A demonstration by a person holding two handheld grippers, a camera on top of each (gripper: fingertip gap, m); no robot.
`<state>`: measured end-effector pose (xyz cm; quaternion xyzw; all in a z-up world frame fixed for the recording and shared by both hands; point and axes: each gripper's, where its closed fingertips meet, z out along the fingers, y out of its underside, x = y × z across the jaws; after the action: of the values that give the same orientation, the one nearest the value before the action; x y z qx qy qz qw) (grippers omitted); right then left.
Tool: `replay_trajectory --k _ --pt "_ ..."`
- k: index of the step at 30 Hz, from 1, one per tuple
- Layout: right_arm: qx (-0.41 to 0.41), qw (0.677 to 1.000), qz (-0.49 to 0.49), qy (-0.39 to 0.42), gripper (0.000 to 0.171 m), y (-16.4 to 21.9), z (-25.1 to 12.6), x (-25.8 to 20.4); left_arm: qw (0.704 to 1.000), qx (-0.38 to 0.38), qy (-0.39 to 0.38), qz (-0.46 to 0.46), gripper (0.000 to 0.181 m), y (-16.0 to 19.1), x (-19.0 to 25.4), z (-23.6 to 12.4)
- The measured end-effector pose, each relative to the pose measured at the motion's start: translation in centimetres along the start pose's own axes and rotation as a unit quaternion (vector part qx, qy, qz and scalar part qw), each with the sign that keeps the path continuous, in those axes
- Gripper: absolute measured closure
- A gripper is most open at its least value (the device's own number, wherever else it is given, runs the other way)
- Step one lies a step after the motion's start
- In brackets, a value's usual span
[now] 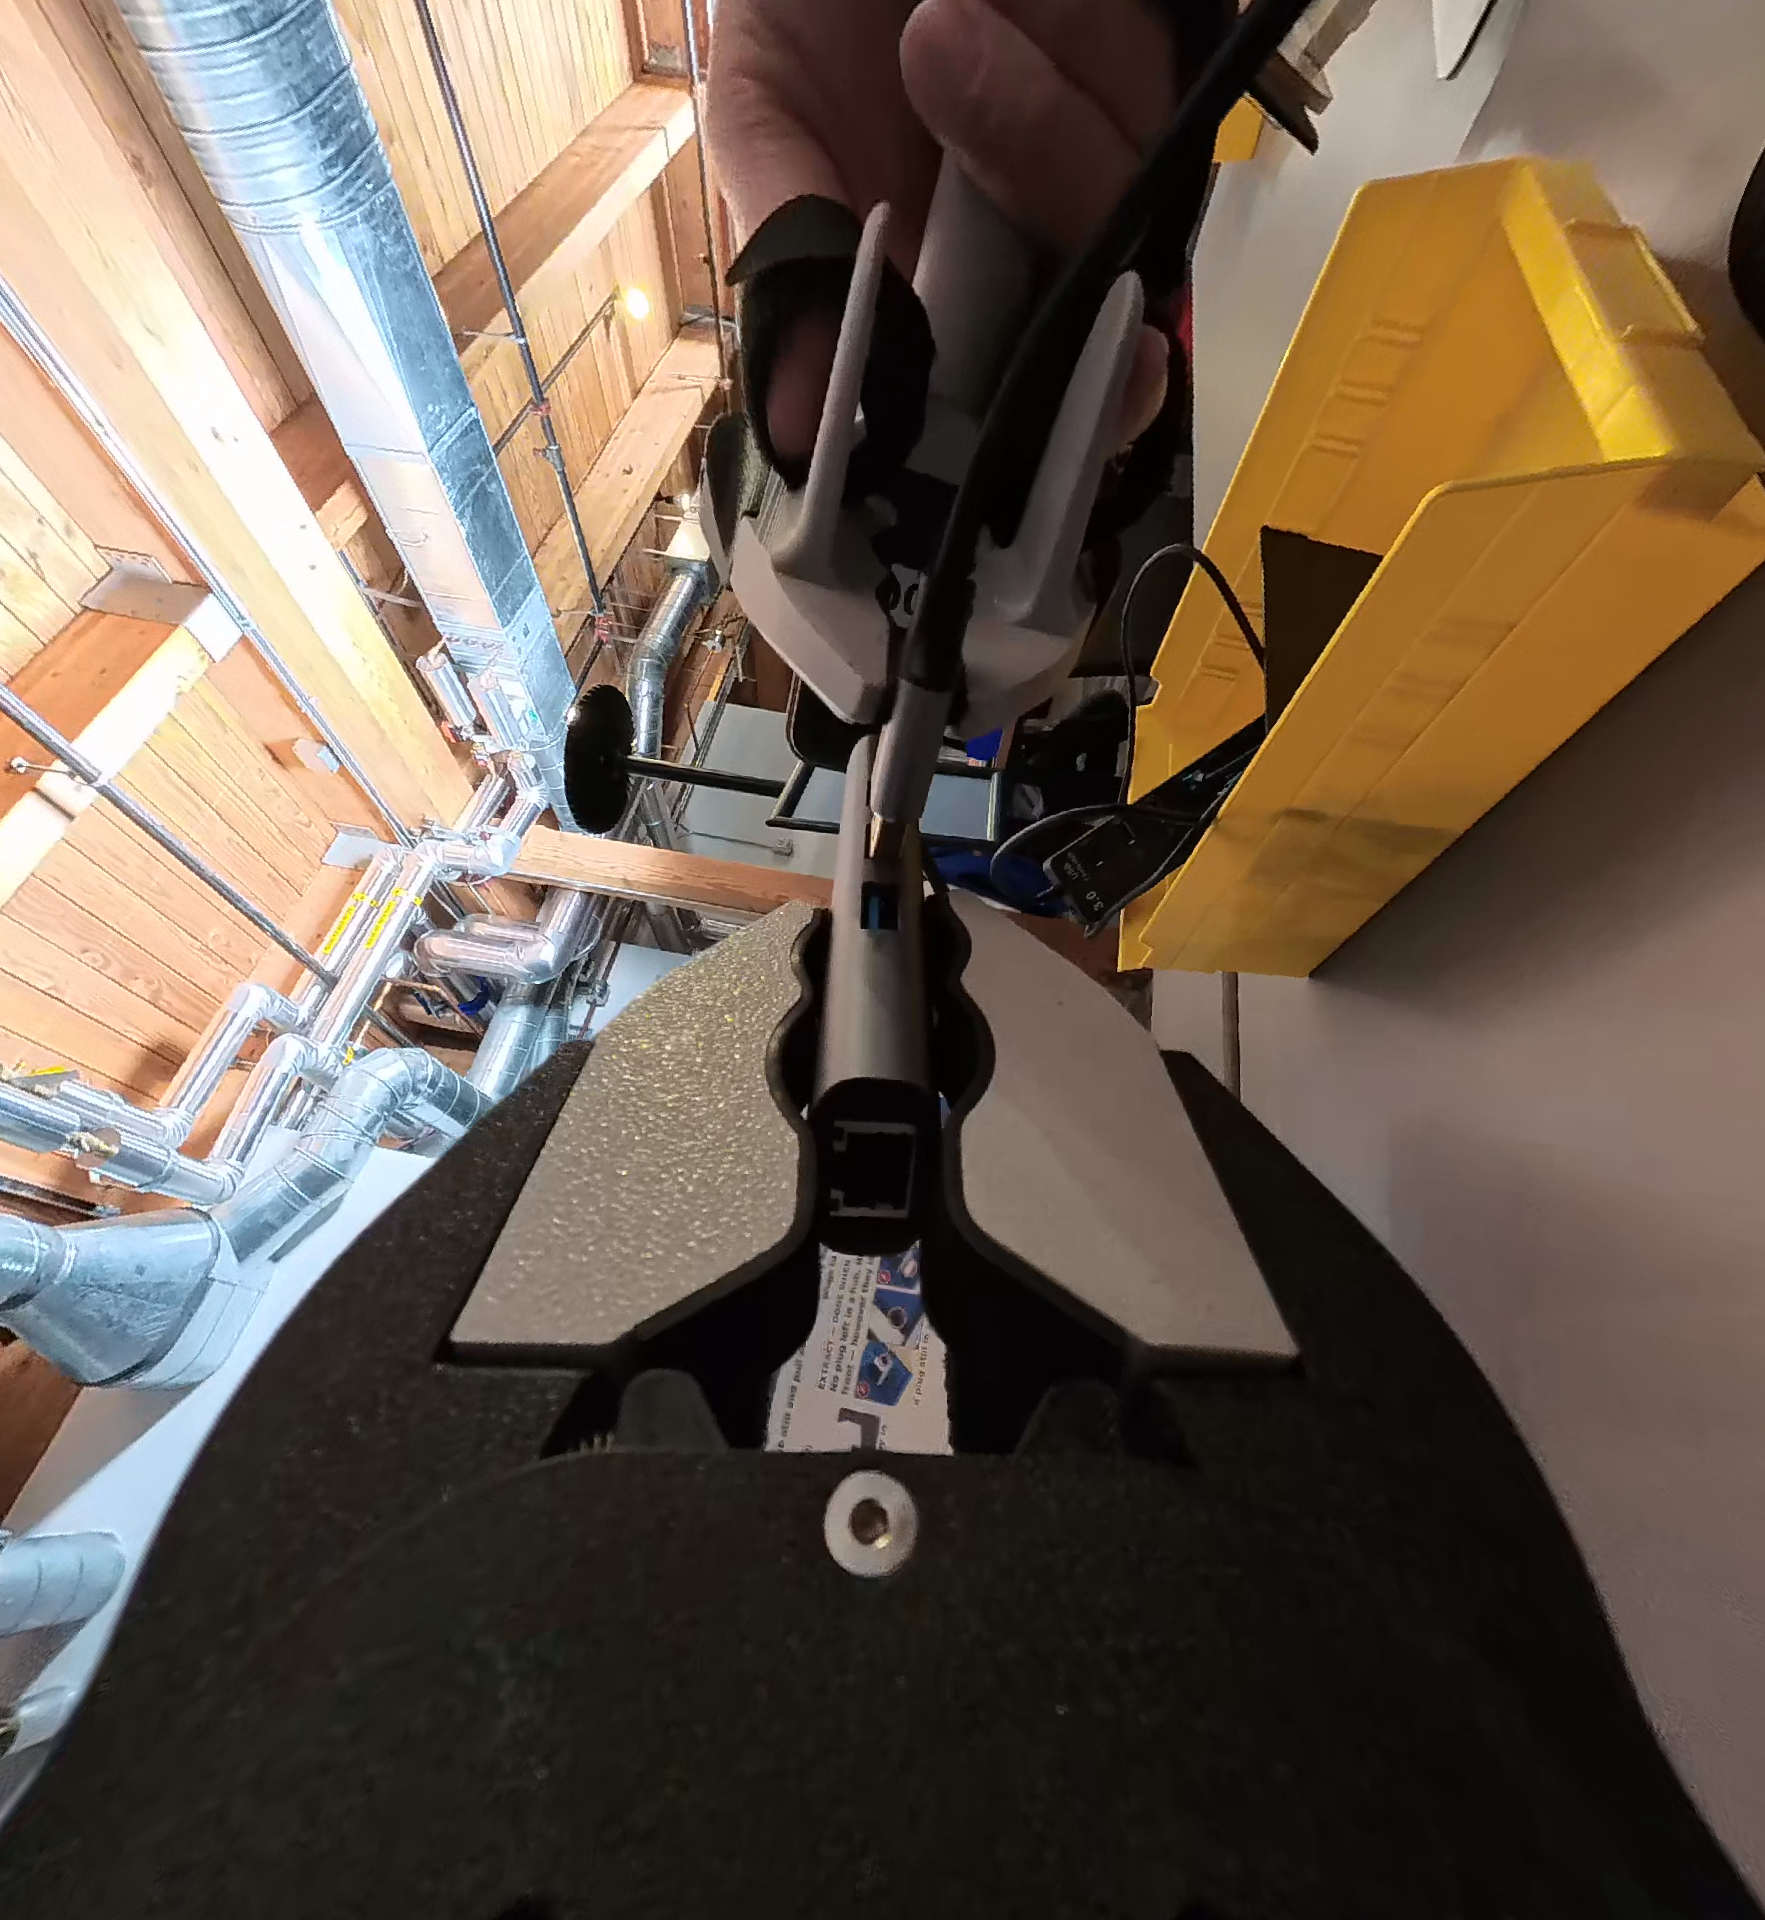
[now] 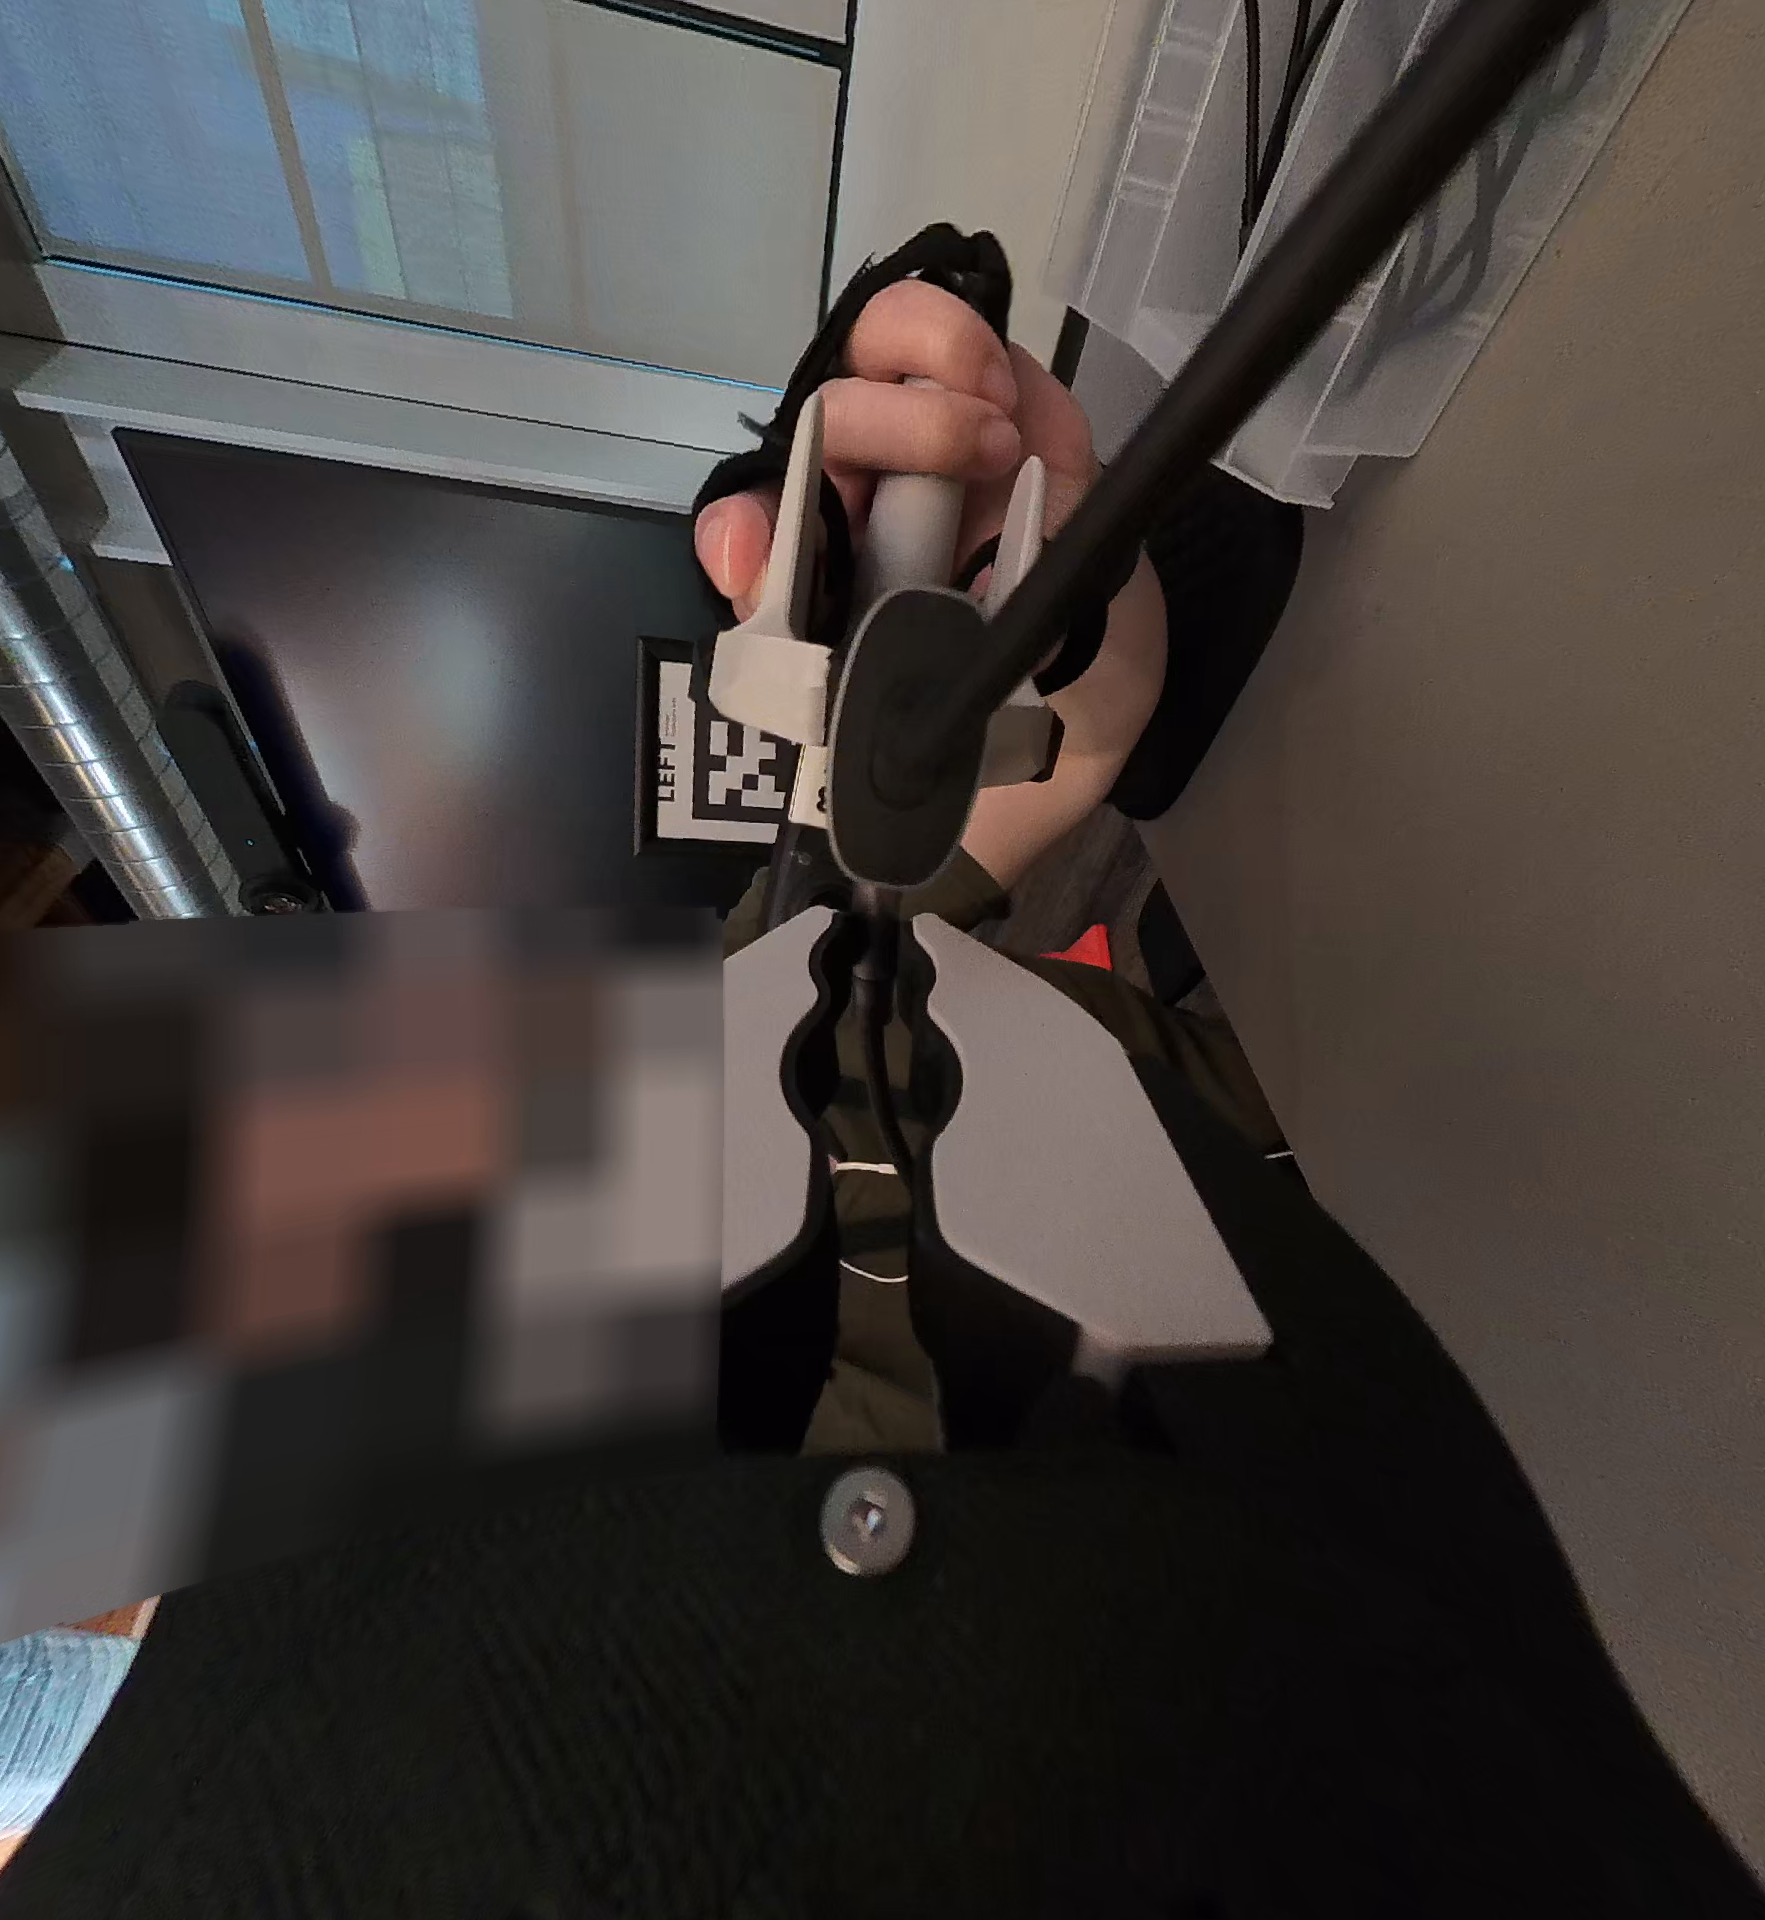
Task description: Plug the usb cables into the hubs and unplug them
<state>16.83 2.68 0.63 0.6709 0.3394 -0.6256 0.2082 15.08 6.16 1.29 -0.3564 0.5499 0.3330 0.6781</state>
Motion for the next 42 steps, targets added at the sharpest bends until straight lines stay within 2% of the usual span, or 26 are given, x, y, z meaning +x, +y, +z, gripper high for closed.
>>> replay_trajectory --k 12,24,29,34,38,42 --pt "0.028 0.998 -0.054 0.030 0.161 -1.2 -0.2 0.1 0.999 -0.024 0.014 -0.041 0.165 1.2 -0.1 0.5" --pt "0.016 0.996 -0.069 0.050 0.153 -0.7 0.1 0.1 0.998 -0.031 0.020 -0.059 0.165 1.8 0.2 0.7" --pt "0.022 0.989 -0.109 0.099 0.146 -0.9 -0.2 0.6 0.997 -0.033 0.021 -0.071 0.165 2.0 0.0 0.7" --pt "0.073 0.954 -0.240 0.162 0.141 -2.2 -0.9 -0.7 0.995 -0.034 0.020 -0.086 0.165 2.4 -0.2 0.7" --pt "0.096 0.921 -0.337 0.172 0.136 -2.0 -1.4 -2.8 0.994 -0.026 0.017 -0.105 0.165 2.2 -0.5 0.6" --pt "0.142 0.870 -0.430 0.194 0.136 -2.1 -2.6 -4.0 0.991 -0.019 0.010 -0.130 0.165 2.2 -1.2 0.4"
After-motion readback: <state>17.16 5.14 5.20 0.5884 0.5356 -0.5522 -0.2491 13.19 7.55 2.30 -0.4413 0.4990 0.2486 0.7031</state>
